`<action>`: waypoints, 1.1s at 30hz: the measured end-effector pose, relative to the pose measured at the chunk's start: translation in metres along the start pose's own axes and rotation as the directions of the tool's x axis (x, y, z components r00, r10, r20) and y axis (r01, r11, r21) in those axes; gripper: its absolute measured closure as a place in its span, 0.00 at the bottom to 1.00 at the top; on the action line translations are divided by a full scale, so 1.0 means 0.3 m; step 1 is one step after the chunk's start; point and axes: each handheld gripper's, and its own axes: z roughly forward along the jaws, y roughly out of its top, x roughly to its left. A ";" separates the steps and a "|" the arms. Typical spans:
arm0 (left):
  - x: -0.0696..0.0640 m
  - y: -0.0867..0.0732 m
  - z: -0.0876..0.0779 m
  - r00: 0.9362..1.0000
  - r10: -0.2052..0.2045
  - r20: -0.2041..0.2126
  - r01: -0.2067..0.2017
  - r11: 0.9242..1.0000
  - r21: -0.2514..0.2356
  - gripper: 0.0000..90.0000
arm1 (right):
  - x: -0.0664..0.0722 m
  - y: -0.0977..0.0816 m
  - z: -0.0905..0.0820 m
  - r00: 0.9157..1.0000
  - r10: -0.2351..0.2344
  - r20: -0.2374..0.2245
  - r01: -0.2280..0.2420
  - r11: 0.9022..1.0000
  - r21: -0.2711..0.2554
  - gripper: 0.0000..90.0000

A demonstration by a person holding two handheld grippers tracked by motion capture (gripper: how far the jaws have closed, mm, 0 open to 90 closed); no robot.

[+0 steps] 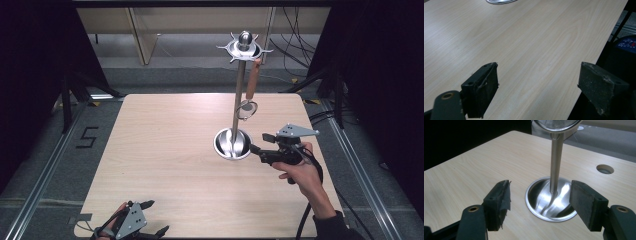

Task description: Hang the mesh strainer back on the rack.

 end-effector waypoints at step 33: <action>0.001 0.000 -0.001 1.000 0.006 -0.003 -0.006 1.000 0.004 0.17 | 0.024 -0.091 0.050 0.999 -0.025 -0.047 0.030 0.994 0.109 0.29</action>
